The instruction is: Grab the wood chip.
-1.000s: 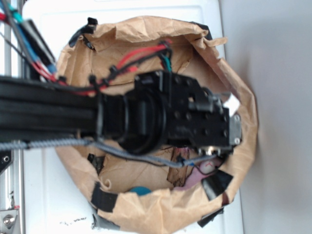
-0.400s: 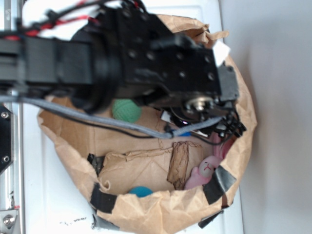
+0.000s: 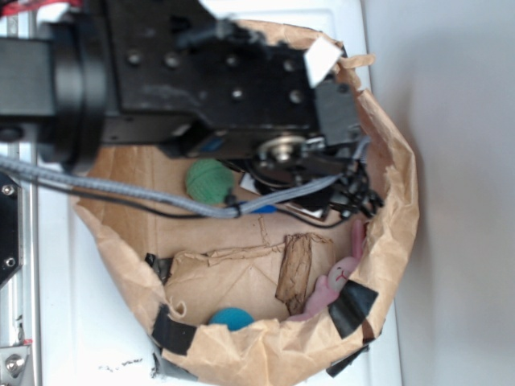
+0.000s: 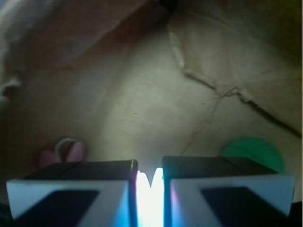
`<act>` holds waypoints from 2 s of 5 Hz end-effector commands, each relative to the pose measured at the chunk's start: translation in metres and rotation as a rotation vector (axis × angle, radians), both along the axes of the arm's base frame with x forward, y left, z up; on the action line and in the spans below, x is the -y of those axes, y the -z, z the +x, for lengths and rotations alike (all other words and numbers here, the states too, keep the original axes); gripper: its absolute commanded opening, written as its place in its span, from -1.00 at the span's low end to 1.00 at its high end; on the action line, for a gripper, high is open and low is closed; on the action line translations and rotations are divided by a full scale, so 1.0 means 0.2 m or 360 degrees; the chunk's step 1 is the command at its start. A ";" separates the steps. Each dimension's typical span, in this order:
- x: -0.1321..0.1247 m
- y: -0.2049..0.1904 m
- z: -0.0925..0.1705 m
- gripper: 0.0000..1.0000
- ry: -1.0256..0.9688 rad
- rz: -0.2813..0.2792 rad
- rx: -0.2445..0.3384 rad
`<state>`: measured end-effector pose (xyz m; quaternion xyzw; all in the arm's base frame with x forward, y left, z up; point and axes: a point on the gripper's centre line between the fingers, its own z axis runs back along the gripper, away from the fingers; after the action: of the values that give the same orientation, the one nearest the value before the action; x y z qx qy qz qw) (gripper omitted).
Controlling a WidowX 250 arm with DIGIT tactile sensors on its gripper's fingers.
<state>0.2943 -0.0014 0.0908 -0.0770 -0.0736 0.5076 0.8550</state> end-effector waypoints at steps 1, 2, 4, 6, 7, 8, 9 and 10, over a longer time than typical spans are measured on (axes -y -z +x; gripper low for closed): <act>0.09 0.07 0.00 1.00 0.0095 0.0060 -0.0009; 0.14 0.13 0.05 1.00 0.0079 0.0037 -0.0042; 0.23 0.21 0.14 1.00 0.0062 0.0015 -0.0029; 0.27 0.22 0.19 1.00 0.0028 -0.0020 -0.0074; 0.29 0.27 0.16 1.00 0.0007 -0.0008 -0.0247; 0.32 0.28 0.06 -1.00 0.0030 0.0005 -0.0293; 0.32 0.28 0.03 -1.00 0.0050 0.0011 -0.0280; 0.31 0.26 0.04 -1.00 0.0051 -0.0007 -0.0267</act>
<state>0.3041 -0.0592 0.0240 -0.0214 0.0174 0.5137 0.8575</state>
